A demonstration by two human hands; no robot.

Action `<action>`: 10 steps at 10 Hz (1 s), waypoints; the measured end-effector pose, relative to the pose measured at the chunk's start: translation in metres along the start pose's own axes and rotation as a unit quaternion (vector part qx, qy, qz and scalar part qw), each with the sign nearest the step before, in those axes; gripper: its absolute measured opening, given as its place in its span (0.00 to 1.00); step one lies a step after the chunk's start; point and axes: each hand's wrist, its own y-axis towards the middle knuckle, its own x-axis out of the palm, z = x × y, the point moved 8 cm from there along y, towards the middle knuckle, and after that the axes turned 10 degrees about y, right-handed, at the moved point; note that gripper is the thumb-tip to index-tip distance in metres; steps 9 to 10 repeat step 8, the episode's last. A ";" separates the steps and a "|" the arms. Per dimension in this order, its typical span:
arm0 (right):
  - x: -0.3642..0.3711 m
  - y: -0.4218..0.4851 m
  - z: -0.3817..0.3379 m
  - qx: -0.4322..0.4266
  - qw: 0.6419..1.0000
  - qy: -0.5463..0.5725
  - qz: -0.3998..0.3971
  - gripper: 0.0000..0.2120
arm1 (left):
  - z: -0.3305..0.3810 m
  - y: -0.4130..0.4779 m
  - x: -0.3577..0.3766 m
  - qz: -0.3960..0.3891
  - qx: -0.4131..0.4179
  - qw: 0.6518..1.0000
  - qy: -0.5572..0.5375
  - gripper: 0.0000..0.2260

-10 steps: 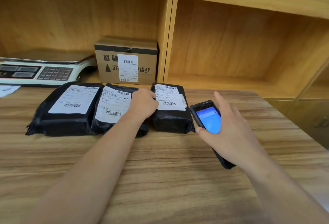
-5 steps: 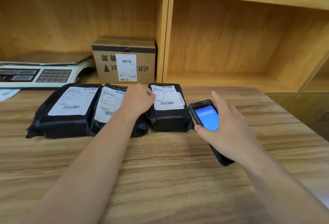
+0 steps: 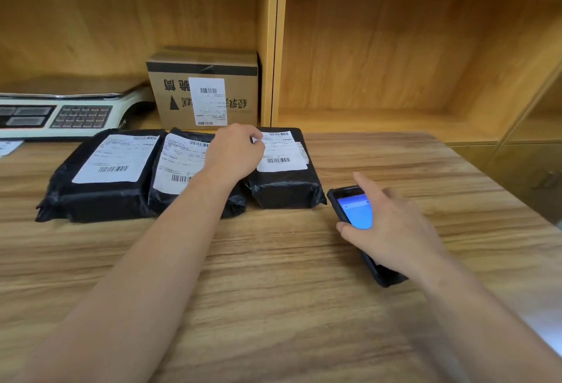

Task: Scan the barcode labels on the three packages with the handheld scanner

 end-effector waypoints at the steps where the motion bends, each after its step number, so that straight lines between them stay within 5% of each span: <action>1: 0.011 -0.006 0.006 0.006 0.999 -0.047 -0.013 0.44 | 0.001 0.000 0.000 -0.004 0.002 1.000 -0.002 0.15; 10: 0.025 -0.024 0.014 0.002 0.992 -0.123 -0.016 0.44 | 0.021 -0.014 0.004 -0.032 0.035 0.999 -0.005 0.16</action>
